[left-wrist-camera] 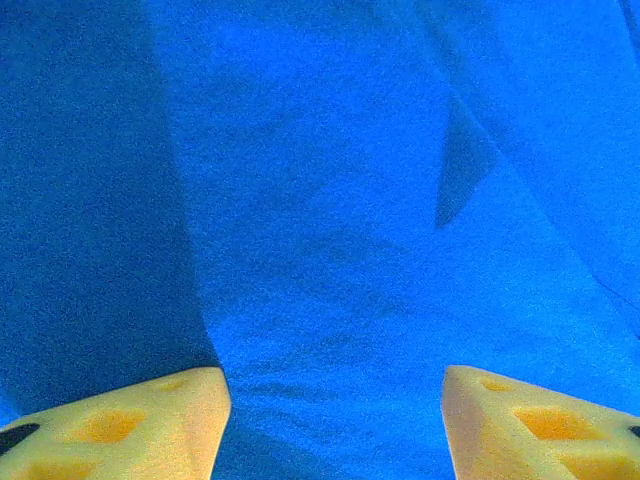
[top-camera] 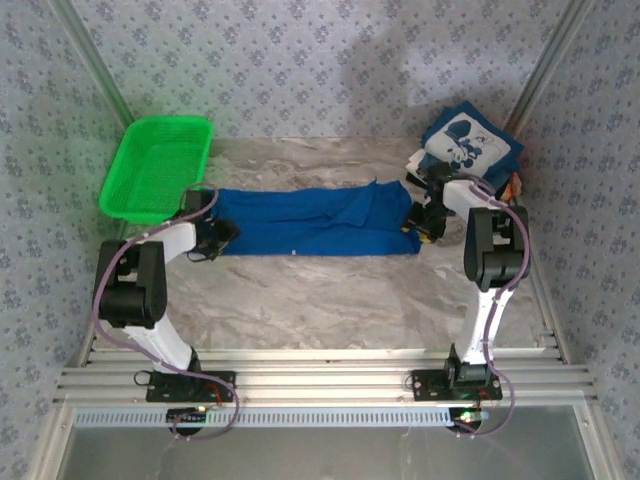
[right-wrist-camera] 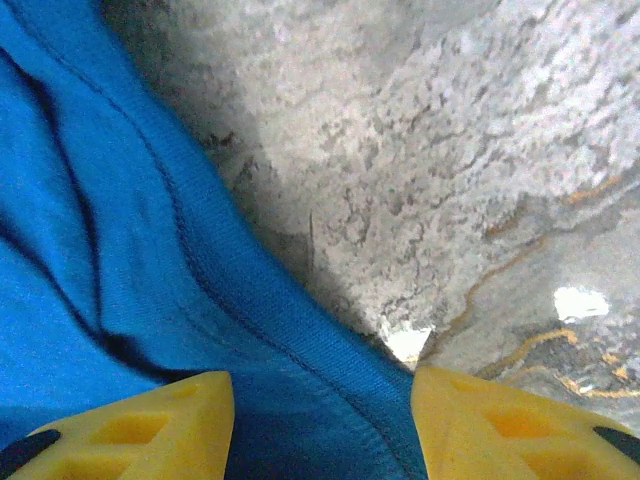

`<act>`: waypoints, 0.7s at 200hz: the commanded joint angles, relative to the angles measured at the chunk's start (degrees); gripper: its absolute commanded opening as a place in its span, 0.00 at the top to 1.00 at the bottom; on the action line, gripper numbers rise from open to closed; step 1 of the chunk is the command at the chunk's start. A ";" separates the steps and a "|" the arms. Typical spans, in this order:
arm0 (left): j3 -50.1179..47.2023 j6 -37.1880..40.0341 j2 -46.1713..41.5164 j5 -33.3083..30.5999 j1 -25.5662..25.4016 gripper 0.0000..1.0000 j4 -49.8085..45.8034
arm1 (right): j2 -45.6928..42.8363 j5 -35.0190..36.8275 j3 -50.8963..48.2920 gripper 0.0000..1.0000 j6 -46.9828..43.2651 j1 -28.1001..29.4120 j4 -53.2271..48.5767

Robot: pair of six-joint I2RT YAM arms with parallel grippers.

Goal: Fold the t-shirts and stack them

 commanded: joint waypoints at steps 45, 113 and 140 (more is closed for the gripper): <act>-6.90 3.98 -3.83 -1.02 0.16 0.40 -6.05 | -6.39 3.08 -9.94 0.65 0.29 1.05 -1.22; -10.48 6.82 -9.74 0.22 -0.84 0.40 -8.41 | -18.70 1.75 -20.36 0.65 -1.46 -2.94 1.29; -10.76 7.67 -9.96 2.03 -2.66 0.40 -8.17 | -25.78 -5.94 -23.78 0.61 -1.50 -2.71 5.70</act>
